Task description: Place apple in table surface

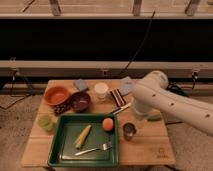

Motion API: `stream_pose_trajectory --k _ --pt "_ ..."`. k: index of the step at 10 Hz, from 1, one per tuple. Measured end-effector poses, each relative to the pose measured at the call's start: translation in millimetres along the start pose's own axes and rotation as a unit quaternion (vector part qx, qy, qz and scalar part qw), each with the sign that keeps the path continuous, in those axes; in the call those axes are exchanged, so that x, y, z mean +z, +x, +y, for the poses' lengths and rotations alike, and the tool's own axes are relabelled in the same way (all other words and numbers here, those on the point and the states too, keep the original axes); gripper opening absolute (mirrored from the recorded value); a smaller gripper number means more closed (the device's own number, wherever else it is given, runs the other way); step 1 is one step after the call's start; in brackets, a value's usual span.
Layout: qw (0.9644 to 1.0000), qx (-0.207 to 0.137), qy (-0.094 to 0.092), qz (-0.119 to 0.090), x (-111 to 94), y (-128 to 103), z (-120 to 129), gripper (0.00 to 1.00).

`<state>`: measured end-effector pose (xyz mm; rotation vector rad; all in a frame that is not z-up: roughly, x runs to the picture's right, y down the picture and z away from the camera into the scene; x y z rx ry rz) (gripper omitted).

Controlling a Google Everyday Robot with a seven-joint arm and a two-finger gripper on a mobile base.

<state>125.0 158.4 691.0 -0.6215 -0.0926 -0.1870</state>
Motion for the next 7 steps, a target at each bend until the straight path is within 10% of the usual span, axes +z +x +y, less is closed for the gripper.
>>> stream_pose_trajectory --k 7 --pt "0.9923 -0.103 -0.041 -0.055 57 -142 -2 0.65"
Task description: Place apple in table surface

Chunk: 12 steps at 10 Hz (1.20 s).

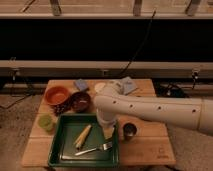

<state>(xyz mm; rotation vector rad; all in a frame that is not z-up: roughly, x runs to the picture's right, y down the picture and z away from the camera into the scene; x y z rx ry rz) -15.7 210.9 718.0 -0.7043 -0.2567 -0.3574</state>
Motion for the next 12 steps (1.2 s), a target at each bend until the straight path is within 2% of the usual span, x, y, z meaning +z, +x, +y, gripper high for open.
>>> stream_pose_trajectory --k 4,6,9,12 --pt "0.9995 -0.020 -0.007 -0.025 26 -8 -10 0.65" --pt "0.9992 -0.025 -0.004 -0.031 30 -8 -19 0.65" --pt "0.9990 -0.030 0.001 -0.033 35 -8 -30 0.65" --pt "0.9993 -0.026 0.007 -0.026 37 5 -38 0.65"
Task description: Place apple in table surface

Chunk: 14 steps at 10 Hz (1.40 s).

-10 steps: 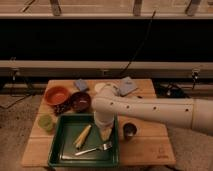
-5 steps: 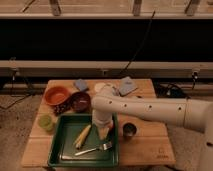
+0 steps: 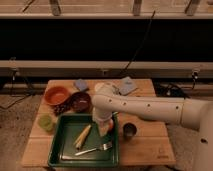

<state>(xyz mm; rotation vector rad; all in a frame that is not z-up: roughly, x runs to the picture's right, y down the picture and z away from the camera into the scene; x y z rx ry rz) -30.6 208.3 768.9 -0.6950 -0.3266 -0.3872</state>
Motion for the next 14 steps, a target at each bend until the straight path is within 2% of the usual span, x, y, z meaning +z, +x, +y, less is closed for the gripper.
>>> stream_pose_trajectory --k 4,9,14 --pt "0.9997 0.017 0.009 0.016 -4 34 -2 0.65" --pt "0.9988 0.033 0.016 0.033 -5 64 2 0.65" --pt "0.9982 0.039 0.017 0.043 3 75 7 0.65"
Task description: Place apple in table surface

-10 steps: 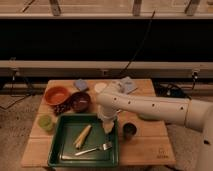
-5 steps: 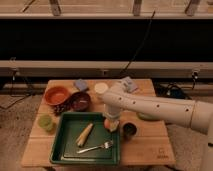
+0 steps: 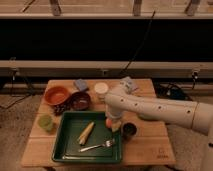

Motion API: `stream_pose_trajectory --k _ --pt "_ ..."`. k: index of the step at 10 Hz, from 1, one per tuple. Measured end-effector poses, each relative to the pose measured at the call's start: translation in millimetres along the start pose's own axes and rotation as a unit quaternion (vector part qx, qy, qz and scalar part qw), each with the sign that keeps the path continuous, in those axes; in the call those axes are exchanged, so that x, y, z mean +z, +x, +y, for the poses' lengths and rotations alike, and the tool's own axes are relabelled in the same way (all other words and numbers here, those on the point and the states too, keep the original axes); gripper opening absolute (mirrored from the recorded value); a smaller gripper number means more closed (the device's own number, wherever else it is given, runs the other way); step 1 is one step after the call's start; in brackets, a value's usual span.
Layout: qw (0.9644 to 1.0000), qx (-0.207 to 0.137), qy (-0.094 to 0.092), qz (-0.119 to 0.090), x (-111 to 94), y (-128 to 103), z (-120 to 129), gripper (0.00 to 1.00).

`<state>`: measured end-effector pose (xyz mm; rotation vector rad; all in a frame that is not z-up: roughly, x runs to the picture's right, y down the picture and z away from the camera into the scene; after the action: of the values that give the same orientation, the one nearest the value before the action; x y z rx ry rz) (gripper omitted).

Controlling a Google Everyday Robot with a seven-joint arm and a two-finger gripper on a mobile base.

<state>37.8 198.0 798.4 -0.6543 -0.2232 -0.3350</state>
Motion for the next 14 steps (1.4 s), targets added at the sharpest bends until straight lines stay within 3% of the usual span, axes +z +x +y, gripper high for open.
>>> stream_pose_trajectory --k 7,8,11,14 --pt "0.9999 -0.006 -0.013 0.010 21 6 16 0.63" --pt "0.9998 -0.007 -0.013 0.011 22 6 17 0.57" --pt "0.9997 -0.017 -0.015 0.006 19 3 24 0.25" --pt "0.9993 -0.032 -0.014 -0.015 -10 -5 33 0.01"
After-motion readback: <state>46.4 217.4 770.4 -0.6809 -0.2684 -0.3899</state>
